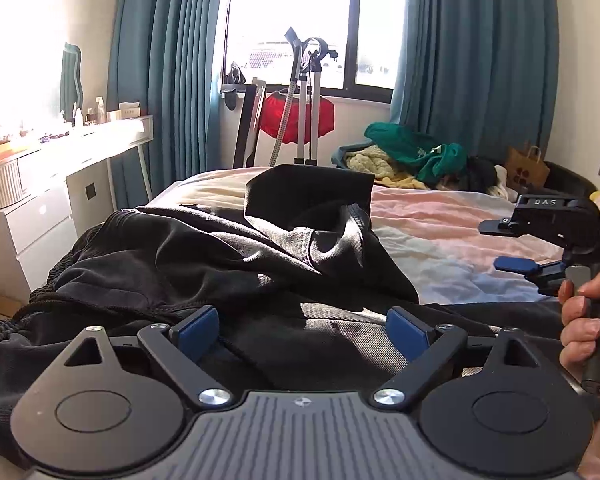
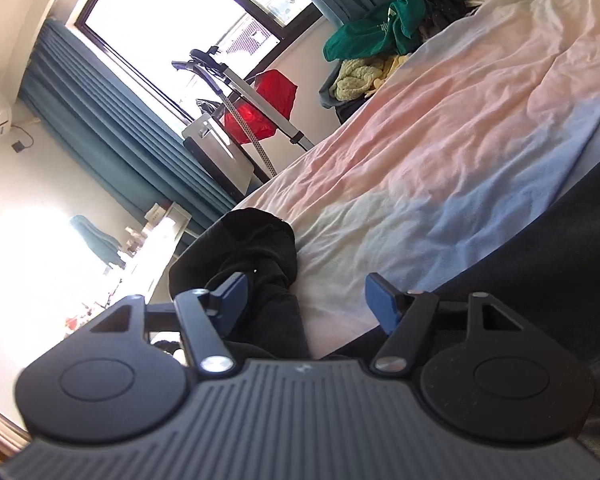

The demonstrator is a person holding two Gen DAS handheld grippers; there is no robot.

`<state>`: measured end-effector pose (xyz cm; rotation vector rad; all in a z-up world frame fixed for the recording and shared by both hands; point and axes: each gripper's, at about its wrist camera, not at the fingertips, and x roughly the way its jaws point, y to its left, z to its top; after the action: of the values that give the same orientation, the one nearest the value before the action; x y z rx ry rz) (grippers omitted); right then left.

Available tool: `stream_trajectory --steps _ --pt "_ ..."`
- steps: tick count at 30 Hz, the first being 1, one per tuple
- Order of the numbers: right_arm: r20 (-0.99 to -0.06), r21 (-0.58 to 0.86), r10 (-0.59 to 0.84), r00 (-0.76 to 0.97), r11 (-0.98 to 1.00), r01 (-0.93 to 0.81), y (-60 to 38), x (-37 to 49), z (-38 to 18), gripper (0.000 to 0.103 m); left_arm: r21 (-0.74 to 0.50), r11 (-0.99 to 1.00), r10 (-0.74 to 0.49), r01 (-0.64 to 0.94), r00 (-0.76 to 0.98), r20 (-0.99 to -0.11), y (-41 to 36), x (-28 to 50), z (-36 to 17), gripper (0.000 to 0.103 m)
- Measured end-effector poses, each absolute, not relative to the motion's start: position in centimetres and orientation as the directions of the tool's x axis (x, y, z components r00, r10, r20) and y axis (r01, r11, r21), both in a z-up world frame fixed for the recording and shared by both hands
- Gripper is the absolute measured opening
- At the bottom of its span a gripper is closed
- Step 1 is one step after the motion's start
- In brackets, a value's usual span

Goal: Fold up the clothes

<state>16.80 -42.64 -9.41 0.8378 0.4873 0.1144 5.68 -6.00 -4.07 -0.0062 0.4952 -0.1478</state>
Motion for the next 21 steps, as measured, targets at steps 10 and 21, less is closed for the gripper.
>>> stream_trajectory --steps 10,21 --pt "-0.394 0.808 0.466 0.793 0.586 0.057 -37.3 28.1 -11.4 0.052 -0.162 0.981 -0.176 0.109 0.851 -0.495 -3.3 8.2 -5.8 0.094" --pt "-0.509 0.686 0.362 0.781 0.719 0.113 -31.2 36.9 -12.2 0.058 -0.334 0.943 -0.186 -0.009 0.816 -0.547 1.2 11.2 -8.3 0.094"
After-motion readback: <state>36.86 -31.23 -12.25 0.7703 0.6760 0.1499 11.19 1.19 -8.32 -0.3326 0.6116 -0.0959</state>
